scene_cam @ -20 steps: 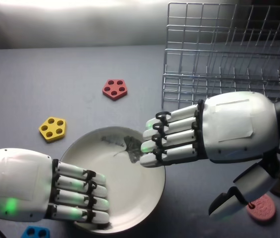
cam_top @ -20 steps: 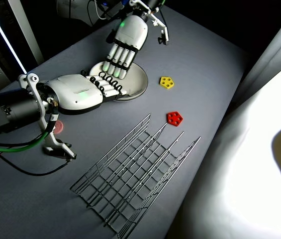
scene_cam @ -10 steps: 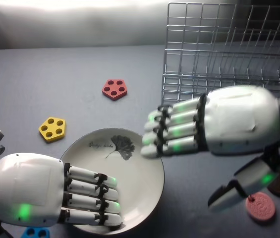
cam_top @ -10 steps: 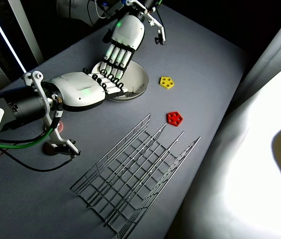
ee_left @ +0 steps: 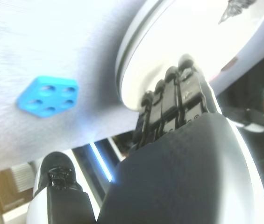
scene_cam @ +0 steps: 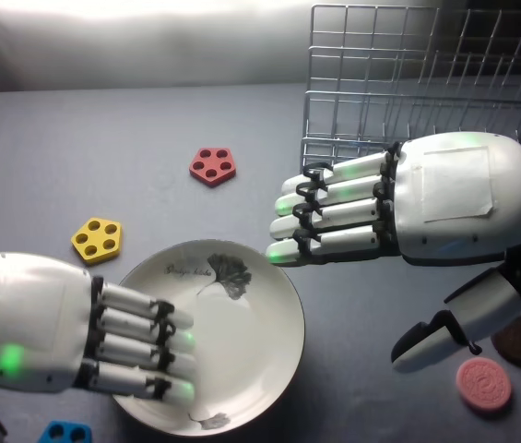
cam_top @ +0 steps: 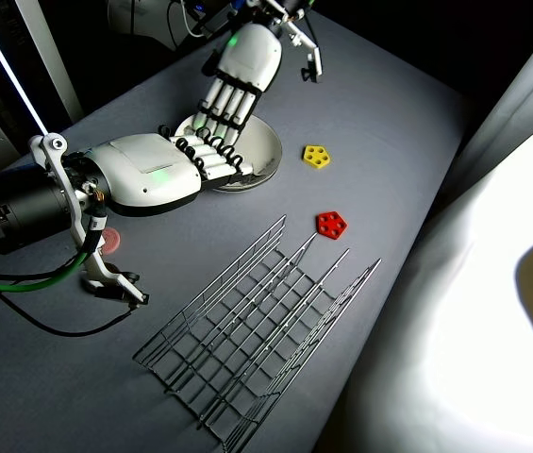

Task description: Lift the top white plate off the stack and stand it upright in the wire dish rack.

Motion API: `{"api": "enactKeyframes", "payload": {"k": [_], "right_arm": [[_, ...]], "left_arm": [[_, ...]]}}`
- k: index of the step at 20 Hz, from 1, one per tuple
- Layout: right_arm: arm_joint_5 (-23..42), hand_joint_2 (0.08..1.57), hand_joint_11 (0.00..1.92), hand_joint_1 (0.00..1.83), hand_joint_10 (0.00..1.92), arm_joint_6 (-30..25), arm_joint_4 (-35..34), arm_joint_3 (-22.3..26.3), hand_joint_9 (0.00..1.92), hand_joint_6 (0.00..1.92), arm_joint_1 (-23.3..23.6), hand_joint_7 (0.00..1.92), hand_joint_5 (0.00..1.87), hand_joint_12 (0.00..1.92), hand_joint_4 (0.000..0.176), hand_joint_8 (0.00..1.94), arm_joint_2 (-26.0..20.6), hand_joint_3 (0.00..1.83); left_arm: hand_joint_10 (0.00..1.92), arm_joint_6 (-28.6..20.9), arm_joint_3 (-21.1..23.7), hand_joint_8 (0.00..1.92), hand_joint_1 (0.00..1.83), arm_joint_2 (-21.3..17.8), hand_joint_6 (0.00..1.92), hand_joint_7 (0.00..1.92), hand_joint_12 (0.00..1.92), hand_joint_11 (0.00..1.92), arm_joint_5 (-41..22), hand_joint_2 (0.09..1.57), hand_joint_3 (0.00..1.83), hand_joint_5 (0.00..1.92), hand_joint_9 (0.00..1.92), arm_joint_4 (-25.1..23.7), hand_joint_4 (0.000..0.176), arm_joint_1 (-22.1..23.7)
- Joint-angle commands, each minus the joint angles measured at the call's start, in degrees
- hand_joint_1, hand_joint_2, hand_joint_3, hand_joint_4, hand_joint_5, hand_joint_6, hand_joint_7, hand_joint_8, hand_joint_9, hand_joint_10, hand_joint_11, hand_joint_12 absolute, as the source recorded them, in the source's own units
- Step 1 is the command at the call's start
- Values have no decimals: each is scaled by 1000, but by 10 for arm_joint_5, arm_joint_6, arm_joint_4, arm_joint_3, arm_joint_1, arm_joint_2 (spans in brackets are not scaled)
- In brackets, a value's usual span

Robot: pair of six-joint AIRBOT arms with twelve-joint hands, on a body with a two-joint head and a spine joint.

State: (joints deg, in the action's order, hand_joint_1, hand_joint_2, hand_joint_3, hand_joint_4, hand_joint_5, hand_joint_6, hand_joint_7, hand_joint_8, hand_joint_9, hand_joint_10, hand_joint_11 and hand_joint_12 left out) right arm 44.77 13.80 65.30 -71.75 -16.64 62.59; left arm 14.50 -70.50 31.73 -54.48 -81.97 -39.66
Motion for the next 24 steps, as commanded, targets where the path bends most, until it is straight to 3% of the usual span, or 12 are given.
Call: {"api": "enactKeyframes", "payload": {"k": [1,23,24], "right_arm": [[45,1008,105,193,6,0,-36,2,83,8,4,90,93,8,0,7,-7,0],[59,1028,114,144,5,0,-51,5,83,6,4,70,63,14,0,7,-18,3],[60,1018,112,211,7,1,-51,5,89,11,4,85,82,13,0,11,-18,0]], "left_arm": [[1,-4,-1,2,162,-4,1,15,10,57,-50,961,0,7,31,34,0,12],[4,-3,-44,4,161,7,4,19,8,52,-1,961,0,10,30,-38,0,-21],[6,-2,-44,6,162,7,7,25,11,61,-1,960,0,19,37,-38,0,-21]]}}
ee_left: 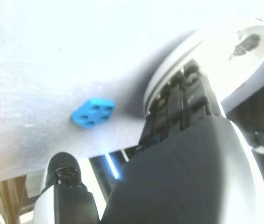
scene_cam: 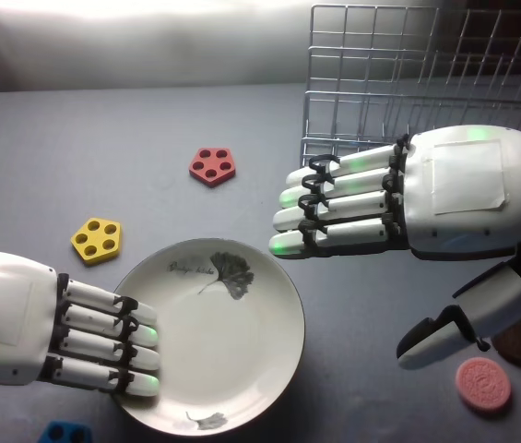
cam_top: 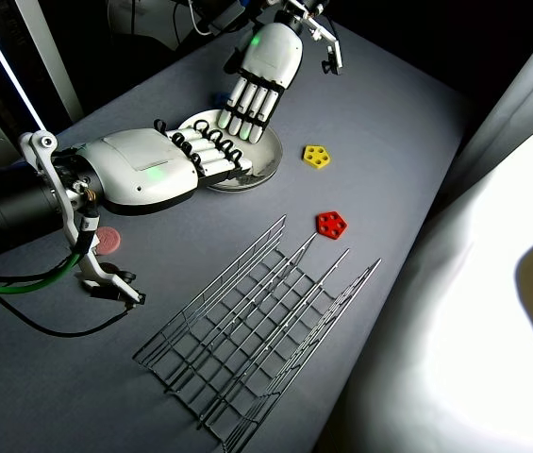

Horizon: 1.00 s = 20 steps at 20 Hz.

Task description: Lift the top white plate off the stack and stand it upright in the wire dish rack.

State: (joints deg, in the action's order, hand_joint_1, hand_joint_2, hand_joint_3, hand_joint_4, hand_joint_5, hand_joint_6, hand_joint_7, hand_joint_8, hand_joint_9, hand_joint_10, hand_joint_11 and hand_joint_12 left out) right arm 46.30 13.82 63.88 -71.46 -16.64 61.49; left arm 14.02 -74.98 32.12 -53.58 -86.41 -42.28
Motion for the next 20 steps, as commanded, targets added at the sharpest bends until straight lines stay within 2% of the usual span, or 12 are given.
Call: {"api": "enactKeyframes", "payload": {"k": [1,3,5,12,16,20], "right_arm": [[45,1015,117,201,5,1,-36,2,88,7,4,84,76,15,0,8,-8,0],[47,1022,98,146,0,1,-36,2,66,0,4,67,62,6,0,0,-9,1],[48,1022,107,167,2,1,-36,2,70,0,3,59,58,9,0,0,-10,0],[51,1023,98,177,4,1,-36,-3,64,3,-1,63,69,8,0,2,-7,1],[53,1023,79,155,1,1,-36,-4,50,1,-3,63,61,1,0,1,-6,1],[53,1011,98,176,4,1,-36,-5,67,3,-3,73,77,9,0,2,-4,0]], "left_arm": [[3,2,1,3,171,4,6,20,8,54,-9,961,0,18,32,6,0,4],[9,2,1,6,165,5,3,30,14,69,-8,952,0,15,48,7,0,2],[0,2,1,0,166,6,0,12,5,47,-7,965,3,1,26,8,0,-2],[0,-4,5,0,161,29,0,0,0,28,11,958,0,0,1,79,0,3],[4,-3,10,0,156,58,0,1,8,44,38,960,1,0,16,85,0,9],[9,-3,15,6,153,67,4,18,12,54,44,954,0,12,34,84,0,10]]}}
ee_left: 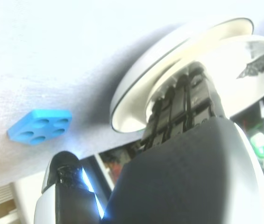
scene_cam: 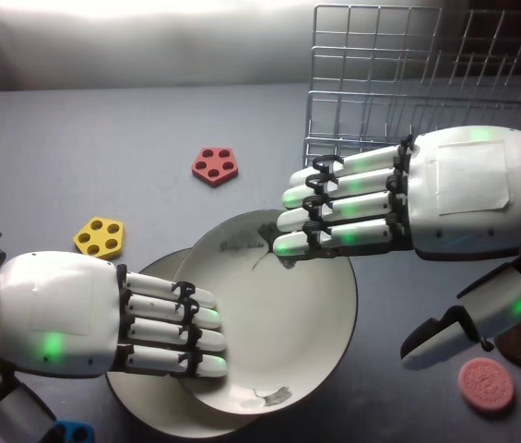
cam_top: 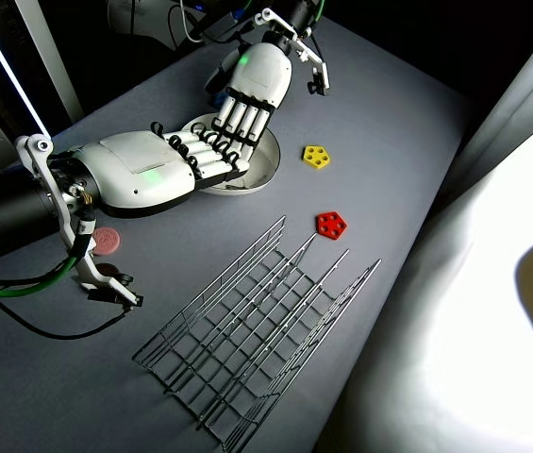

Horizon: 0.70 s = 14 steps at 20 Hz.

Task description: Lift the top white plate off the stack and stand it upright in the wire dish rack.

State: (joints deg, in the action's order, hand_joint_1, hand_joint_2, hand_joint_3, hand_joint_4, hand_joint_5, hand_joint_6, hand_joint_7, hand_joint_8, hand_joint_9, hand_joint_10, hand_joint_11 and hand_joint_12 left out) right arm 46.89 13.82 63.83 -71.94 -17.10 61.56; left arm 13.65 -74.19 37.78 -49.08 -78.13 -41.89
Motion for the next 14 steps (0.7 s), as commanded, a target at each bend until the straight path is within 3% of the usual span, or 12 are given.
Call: {"api": "enactKeyframes", "payload": {"k": [1,14], "right_arm": [[48,1013,78,193,0,1,-37,0,56,3,1,70,77,2,0,0,-4,0],[27,1046,106,256,1,1,-58,-25,63,0,-15,48,43,9,0,0,18,7]], "left_arm": [[11,1,8,8,155,11,5,24,15,62,0,953,0,15,42,1,0,6],[0,1,9,0,168,18,0,2,6,44,5,963,2,1,6,5,0,4]]}}
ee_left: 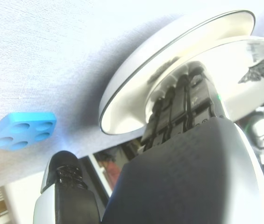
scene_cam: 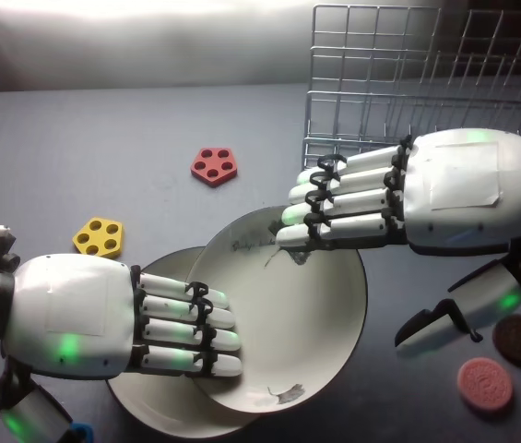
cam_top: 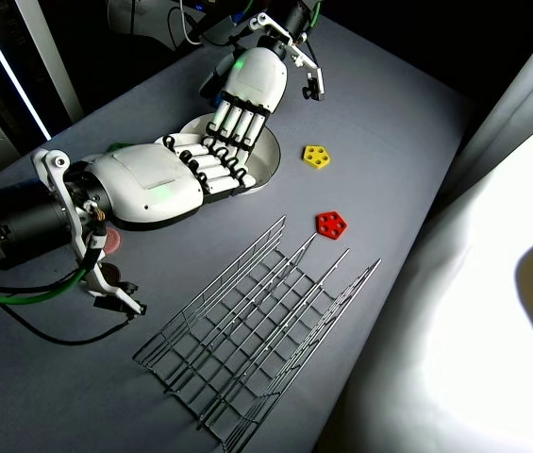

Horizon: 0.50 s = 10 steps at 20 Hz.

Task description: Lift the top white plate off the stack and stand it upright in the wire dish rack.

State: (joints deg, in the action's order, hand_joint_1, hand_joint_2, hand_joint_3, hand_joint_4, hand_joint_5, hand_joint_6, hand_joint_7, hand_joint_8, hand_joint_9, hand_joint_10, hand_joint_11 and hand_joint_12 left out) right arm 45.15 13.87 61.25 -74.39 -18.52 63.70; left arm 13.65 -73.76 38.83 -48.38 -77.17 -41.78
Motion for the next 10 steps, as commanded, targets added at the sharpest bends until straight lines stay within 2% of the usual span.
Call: {"api": "enactKeyframes", "payload": {"k": [1,8,10], "right_arm": [[43,1041,111,270,4,0,-30,0,68,7,-1,55,56,10,0,5,-3,3],[37,1035,123,288,2,10,-30,5,81,1,-2,60,55,12,0,1,4,0],[35,1041,141,246,4,12,-30,6,89,0,-3,61,51,19,0,1,7,2]], "left_arm": [[2,1,5,0,148,8,0,0,7,46,-2,963,2,0,6,-5,0,3],[5,1,4,2,163,8,0,8,9,51,-2,965,2,0,23,-4,0,3],[2,1,4,0,146,8,0,0,5,42,-2,961,0,0,11,-4,0,3]]}}
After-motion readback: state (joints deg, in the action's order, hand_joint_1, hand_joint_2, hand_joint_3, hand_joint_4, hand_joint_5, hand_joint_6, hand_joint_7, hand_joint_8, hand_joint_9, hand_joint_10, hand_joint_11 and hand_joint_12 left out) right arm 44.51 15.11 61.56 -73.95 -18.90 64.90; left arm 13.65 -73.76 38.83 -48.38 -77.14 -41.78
